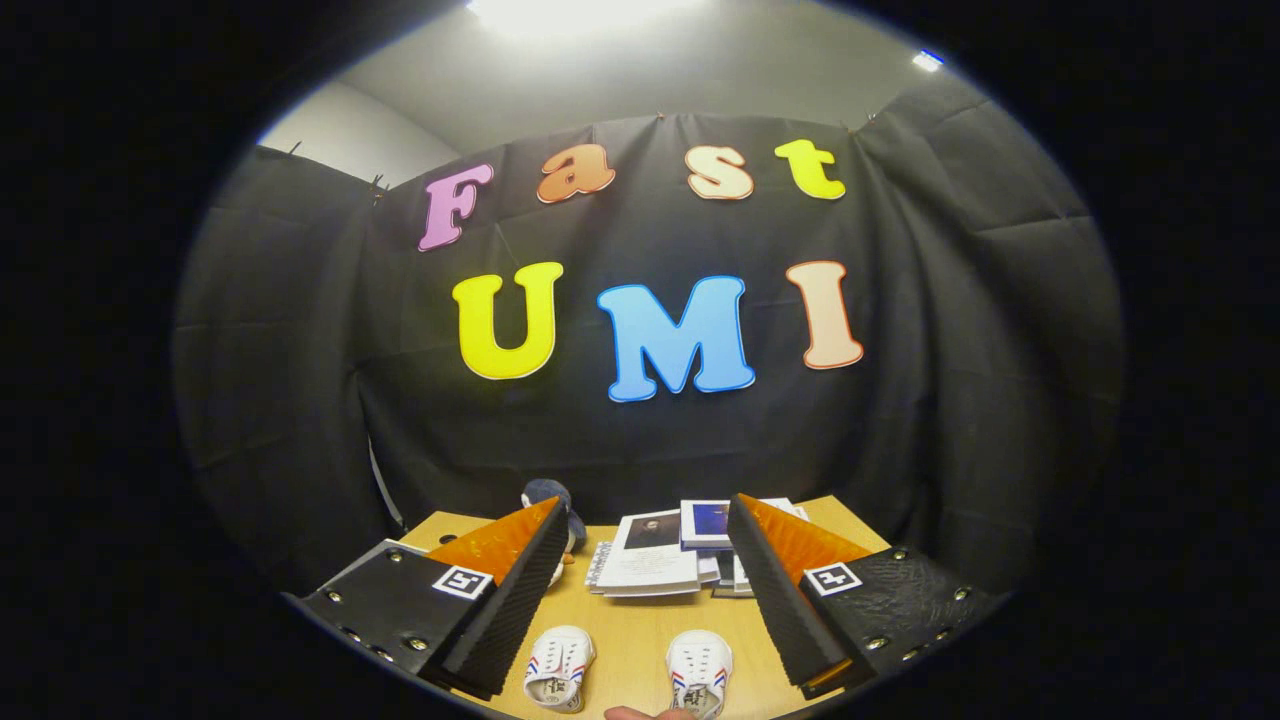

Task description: Open the storage box then place both shoes into the box .Put the left shoe in first, then the right shoe, with the right side of both shoes facing outward in a uniform manner.

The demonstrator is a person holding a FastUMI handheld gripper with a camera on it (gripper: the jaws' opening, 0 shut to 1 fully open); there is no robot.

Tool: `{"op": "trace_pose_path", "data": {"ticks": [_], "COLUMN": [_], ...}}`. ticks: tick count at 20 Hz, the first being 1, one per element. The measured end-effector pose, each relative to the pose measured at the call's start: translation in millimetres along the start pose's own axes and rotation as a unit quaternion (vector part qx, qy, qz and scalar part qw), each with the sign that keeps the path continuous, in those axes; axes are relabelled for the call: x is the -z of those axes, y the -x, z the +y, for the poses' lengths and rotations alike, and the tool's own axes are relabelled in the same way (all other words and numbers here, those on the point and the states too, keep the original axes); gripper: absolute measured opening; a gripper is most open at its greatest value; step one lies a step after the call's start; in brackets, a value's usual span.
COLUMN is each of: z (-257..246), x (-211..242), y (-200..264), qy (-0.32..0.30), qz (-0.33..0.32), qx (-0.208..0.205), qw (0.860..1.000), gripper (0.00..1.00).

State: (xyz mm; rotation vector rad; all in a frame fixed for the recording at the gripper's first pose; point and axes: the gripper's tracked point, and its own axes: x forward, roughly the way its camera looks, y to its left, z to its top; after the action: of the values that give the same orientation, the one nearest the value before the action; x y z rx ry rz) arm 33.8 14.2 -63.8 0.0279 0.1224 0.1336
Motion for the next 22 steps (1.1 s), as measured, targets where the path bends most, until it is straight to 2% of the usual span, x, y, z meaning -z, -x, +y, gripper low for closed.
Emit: {"op": "trace_pose_path", "data": {"ticks": [7, 11, 15, 20, 22], "z": [42, 74, 95, 136, 154], "x": [53, 89, 124, 173, 196], "y": [-29, -43, -56, -70, -68], "qy": [-0.063, -0.093, -0.123, -0.137, -0.151], "qz": [0.083, 0.133, 0.185, 0.25, 0.292], "qx": [-0.085, -0.14, -0.156, -0.21, -0.236], "qw": [0.991, 0.977, 0.963, 0.935, 0.914], "gripper": [0.98, 0.98, 0.98, 0.98, 0.98]}}
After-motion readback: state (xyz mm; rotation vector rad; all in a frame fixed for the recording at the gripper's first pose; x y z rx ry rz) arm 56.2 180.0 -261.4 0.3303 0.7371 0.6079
